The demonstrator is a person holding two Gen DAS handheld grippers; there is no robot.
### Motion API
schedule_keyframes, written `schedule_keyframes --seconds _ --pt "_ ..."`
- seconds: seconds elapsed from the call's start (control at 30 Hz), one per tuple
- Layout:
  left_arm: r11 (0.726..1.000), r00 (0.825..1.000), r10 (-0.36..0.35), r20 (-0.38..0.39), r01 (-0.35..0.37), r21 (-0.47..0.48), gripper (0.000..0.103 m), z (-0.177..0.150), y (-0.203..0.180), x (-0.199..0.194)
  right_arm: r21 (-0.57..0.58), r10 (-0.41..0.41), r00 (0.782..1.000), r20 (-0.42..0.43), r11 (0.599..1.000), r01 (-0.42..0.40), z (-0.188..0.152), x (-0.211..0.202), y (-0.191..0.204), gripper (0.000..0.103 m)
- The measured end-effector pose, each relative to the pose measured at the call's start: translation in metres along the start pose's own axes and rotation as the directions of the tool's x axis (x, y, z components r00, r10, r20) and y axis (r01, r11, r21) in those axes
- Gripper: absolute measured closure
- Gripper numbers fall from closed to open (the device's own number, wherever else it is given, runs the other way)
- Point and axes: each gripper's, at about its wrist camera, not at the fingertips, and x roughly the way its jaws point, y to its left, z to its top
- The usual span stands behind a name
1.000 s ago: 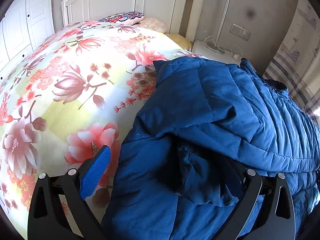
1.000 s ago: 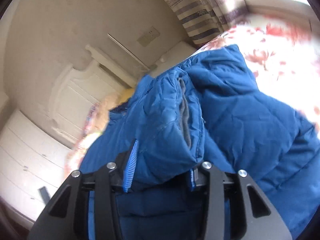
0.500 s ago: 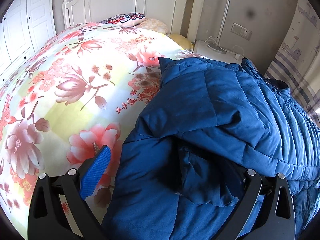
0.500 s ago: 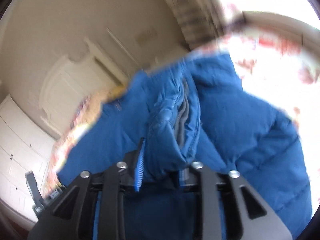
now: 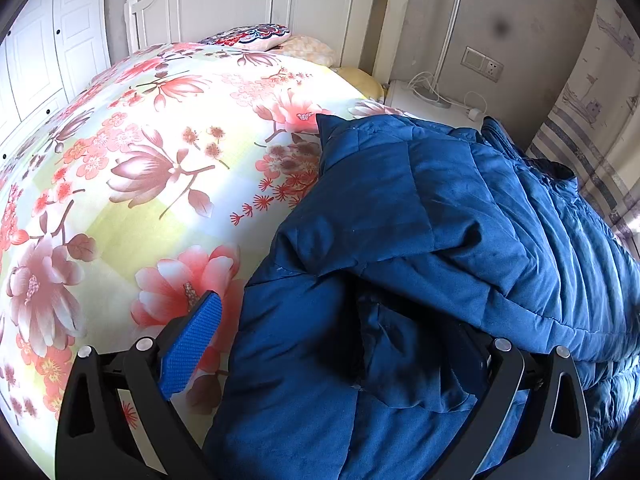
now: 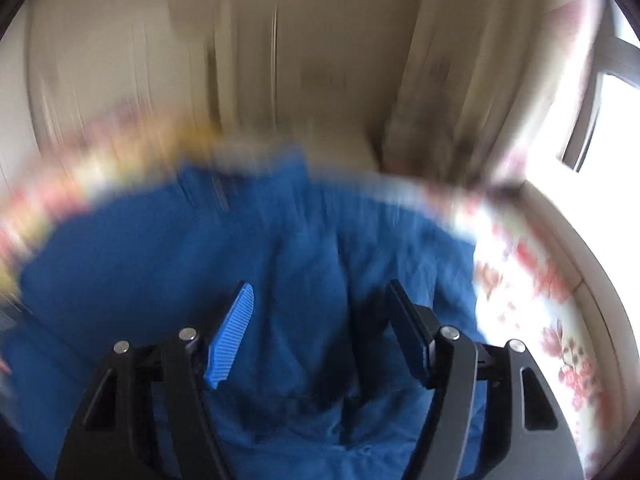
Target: Fold large clothes
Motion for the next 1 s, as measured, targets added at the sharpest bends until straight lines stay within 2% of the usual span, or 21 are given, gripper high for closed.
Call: schedule_keyframes --seconds 0.13,0.23,0.27,0.33,0.37,0.5,0.57,0.6,0.63,0.7,0.77,0.8,0.87,0.93,1.0 --pt "0.999 0.999 -0.039 0.01 0.039 -0.031 0.004 -0.001 0.007 -0.003 -0.011 -0.019 1.0 0.005 1.0 0.019 0.0 0.007 0.001 0.03" --pt "0.994 0.994 -0.032 0.101 0.042 -0.1 0.005 -0.01 0.018 -0.03 0.003 -0.002 1.0 0.005 1.0 0.002 0.001 0.005 0.003 0.03" --pt "0.986 0.981 -0.062 0.186 0.09 -0.142 0.005 -0.014 0.022 -0.051 0.005 0.0 1.0 0.004 1.0 0.0 0.001 0.004 0.002 0.03" --pt "0.979 0.96 -0.112 0.257 0.151 -0.139 0.005 -0.011 0.016 -0.073 0.003 -0.001 1.0 0.004 1.0 0.001 -0.003 0.0 0.005 0.03" --pt "0.98 0.957 -0.131 0.259 0.165 -0.114 0.005 -0.006 0.008 -0.077 0.002 -0.003 1.0 0.004 1.0 0.003 -0.002 -0.002 0.007 0.03" --pt "0.977 0.961 -0.201 0.192 0.183 0.107 0.005 0.024 -0.06 -0.068 0.005 0.001 1.0 0.007 1.0 -0.001 -0.003 -0.004 0.007 0.03" --pt "0.968 0.973 -0.212 0.093 0.196 0.156 0.005 0.027 -0.082 -0.041 0.014 0.011 1.0 0.008 1.0 -0.011 -0.003 -0.003 0.005 0.03" --pt "0.971 0.985 -0.172 0.006 0.168 0.167 0.005 0.023 -0.093 -0.015 0.017 0.016 1.0 0.008 1.0 -0.016 -0.003 -0.003 0.004 0.03" --pt "0.973 0.991 -0.128 -0.04 0.133 0.187 0.004 0.016 -0.099 0.004 0.02 0.02 1.0 0.009 1.0 -0.02 -0.003 -0.003 0.003 0.029" --pt "0.961 0.997 -0.073 0.003 0.07 0.266 0.004 0.001 -0.112 0.013 0.023 0.024 1.0 0.012 0.999 -0.024 -0.003 -0.003 0.002 0.029" --pt "0.965 0.998 -0.062 -0.024 0.066 0.254 0.004 0.005 -0.114 0.01 0.023 0.023 1.0 0.012 0.999 -0.024 -0.003 -0.002 0.002 0.029" --pt "0.973 0.997 -0.074 -0.028 0.078 0.218 0.005 0.014 -0.112 0.001 0.023 0.024 1.0 0.01 0.999 -0.024 -0.003 -0.002 0.002 0.029" --pt "0.978 0.994 -0.108 0.036 0.1 0.181 0.005 0.027 -0.11 -0.02 0.023 0.024 1.0 0.011 0.999 -0.024 -0.003 -0.001 0.002 0.028" --pt "0.975 0.985 -0.132 0.108 0.11 0.193 0.005 0.046 -0.121 -0.039 0.023 0.024 1.0 0.01 0.999 -0.024 -0.003 -0.002 0.002 0.028" --pt "0.965 0.984 -0.149 0.1 0.123 0.232 0.004 0.064 -0.146 -0.036 0.023 0.024 1.0 0.011 0.999 -0.024 -0.003 -0.002 0.001 0.028"
